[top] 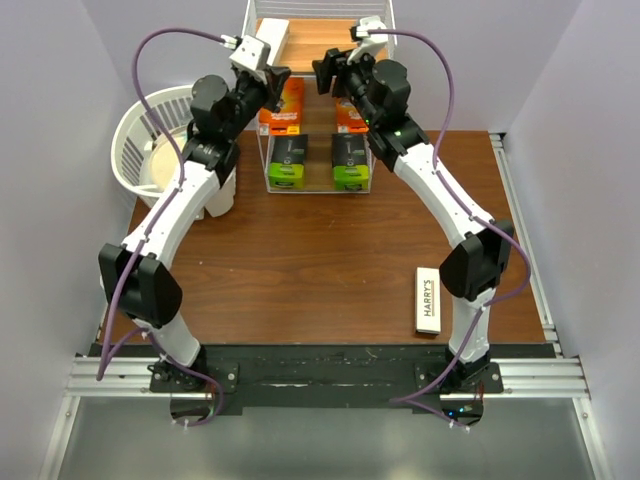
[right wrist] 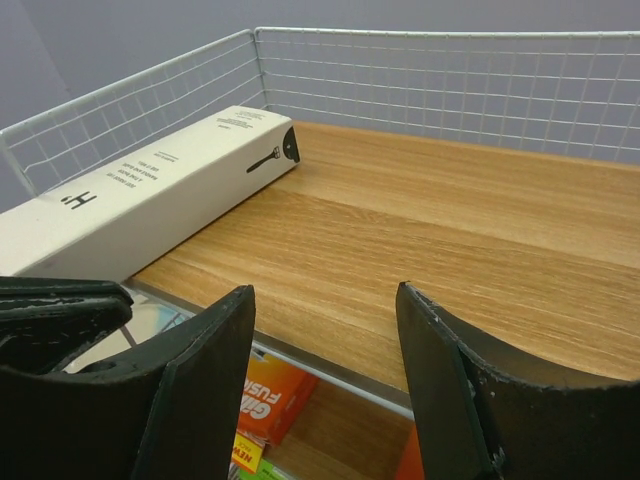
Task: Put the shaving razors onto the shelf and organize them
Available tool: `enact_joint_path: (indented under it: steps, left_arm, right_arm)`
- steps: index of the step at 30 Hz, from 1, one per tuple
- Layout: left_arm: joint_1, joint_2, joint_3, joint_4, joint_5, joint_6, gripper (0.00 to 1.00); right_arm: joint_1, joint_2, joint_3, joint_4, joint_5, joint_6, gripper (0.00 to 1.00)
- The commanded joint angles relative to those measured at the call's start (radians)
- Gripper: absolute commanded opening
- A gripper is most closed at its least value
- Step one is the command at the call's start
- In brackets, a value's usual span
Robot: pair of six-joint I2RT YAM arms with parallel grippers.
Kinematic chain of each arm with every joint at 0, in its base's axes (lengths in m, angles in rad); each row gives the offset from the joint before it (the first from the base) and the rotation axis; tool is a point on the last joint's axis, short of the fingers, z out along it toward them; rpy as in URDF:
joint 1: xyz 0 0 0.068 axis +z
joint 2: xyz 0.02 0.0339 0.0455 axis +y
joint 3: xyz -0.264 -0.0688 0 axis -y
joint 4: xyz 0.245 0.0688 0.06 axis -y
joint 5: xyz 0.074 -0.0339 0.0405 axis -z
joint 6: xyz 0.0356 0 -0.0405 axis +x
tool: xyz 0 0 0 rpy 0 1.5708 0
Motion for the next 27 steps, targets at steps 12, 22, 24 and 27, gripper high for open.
enact_joint_path:
  steps: [12, 22, 24, 27]
  left_arm:
    - [-0.017, 0.033, 0.137, 0.065, 0.215, -0.010, 0.00]
    - [0.000, -0.272, -0.108, -0.131, 0.191, 0.165, 0.00]
    - [0.012, -0.272, -0.104, -0.148, 0.154, 0.177, 0.00]
    - [0.015, -0.252, -0.070, -0.185, 0.111, 0.226, 0.00]
  right_arm:
    - [-0.007, -0.057, -0.018, -0.025, 0.036, 0.000, 0.65]
    - [-0.028, -0.078, -0.041, -0.029, 0.050, -0.003, 0.66]
    - [-0.029, -0.086, -0.056, -0.031, 0.050, -0.003, 0.66]
    - [-0.033, -0.100, -0.076, -0.034, 0.048, -0.004, 0.66]
